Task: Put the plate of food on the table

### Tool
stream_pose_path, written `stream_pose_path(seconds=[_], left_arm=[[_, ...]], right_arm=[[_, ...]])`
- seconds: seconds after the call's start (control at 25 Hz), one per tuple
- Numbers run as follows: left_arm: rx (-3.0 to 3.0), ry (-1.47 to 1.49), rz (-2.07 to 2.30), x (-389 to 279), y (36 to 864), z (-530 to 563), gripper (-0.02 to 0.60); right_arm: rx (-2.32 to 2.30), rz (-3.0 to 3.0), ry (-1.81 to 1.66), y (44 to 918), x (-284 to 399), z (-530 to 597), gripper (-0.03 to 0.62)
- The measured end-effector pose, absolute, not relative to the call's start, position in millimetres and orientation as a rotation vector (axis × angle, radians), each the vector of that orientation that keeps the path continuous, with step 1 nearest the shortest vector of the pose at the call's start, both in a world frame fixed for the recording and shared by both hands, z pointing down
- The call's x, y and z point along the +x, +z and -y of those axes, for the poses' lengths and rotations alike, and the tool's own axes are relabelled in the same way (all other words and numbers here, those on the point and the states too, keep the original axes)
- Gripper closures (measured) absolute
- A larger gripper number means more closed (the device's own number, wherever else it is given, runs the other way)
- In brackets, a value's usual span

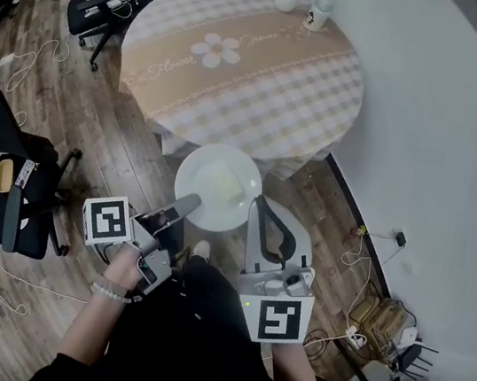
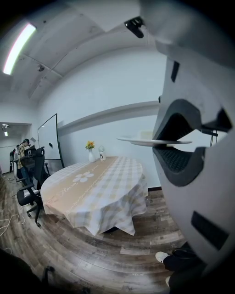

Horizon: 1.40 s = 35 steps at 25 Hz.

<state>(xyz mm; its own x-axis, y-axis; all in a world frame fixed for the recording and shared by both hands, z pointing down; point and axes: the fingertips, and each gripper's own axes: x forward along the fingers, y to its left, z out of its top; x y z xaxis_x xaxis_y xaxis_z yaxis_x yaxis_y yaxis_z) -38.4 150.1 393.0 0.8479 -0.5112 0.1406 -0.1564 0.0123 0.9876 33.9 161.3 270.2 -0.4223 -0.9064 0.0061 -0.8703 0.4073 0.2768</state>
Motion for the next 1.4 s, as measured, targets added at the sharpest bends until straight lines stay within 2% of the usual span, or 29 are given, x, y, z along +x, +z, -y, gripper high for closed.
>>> stream_pose_path(seconds=[1.4], left_arm=[[1.538, -0.328, 0.560, -12.6, 401.3, -55.0, 0.565]], right_arm=[[1.601, 2.486, -0.299, 285.8, 72.1, -78.3, 0.594]])
